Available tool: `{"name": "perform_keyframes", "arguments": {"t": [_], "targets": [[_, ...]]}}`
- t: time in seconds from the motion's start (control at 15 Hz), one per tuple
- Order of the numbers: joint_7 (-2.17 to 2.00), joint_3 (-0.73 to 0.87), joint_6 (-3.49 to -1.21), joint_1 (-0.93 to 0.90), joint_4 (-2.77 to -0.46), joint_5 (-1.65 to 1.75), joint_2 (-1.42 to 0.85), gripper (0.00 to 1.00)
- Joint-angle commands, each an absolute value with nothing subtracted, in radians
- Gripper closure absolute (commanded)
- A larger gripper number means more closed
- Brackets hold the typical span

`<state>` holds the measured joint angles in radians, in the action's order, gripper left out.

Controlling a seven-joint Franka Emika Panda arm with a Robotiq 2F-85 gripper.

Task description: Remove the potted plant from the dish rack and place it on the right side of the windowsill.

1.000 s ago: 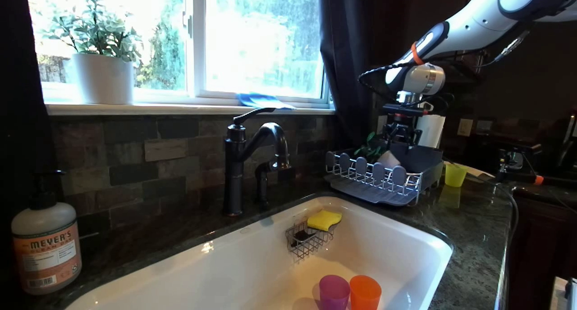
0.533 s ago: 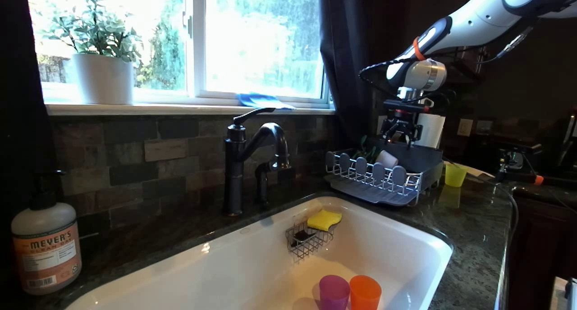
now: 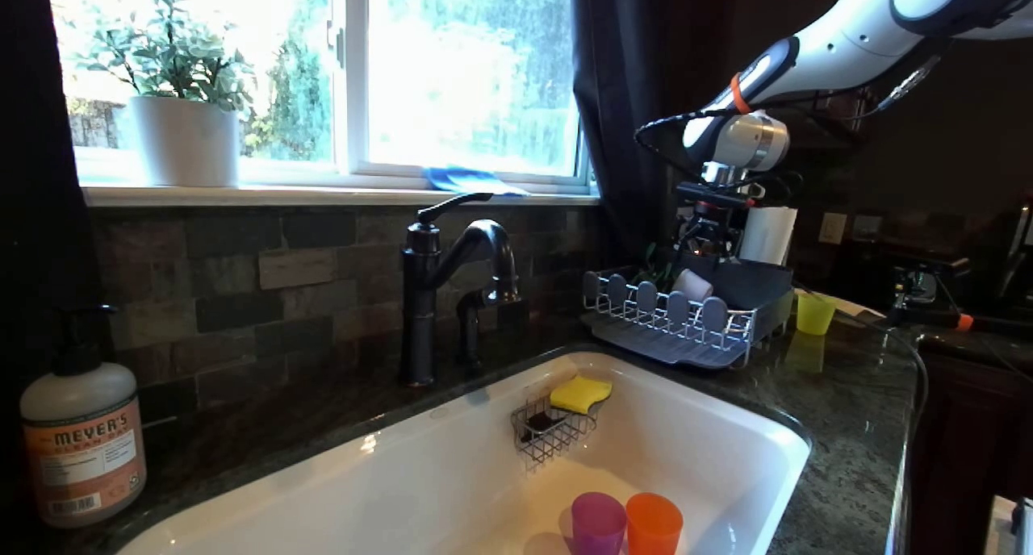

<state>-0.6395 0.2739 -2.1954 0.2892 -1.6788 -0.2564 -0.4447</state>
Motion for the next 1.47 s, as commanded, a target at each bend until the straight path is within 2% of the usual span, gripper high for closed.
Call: {"name": "perform_keyframes", "arguments": {"t": [0.0, 0.27, 0.4, 0.53, 0.67, 1.0, 1.4], "targets": [[-0.634, 0.265, -2.2, 0.286, -1.675, -0.272, -0.457, 0.16], [-0.631, 0.256, -2.188, 0.283, -1.679, -0.269, -0.464, 0.19], [-0.648, 0.259, -2.176, 0.28, -1.673, -0.267, -0.472, 0.24], [-0.655, 0.261, -2.151, 0.279, -1.677, -0.265, -0.466, 0.47], [-0.658, 0.266, -2.149, 0.274, -1.712, -0.26, -0.429, 0.64], [-0.639, 0.278, -2.152, 0.27, -1.797, -0.24, -0.329, 0.99], [-0.657, 0.293, -2.075, 0.27, -1.829, -0.198, -0.311, 1.0]]}}
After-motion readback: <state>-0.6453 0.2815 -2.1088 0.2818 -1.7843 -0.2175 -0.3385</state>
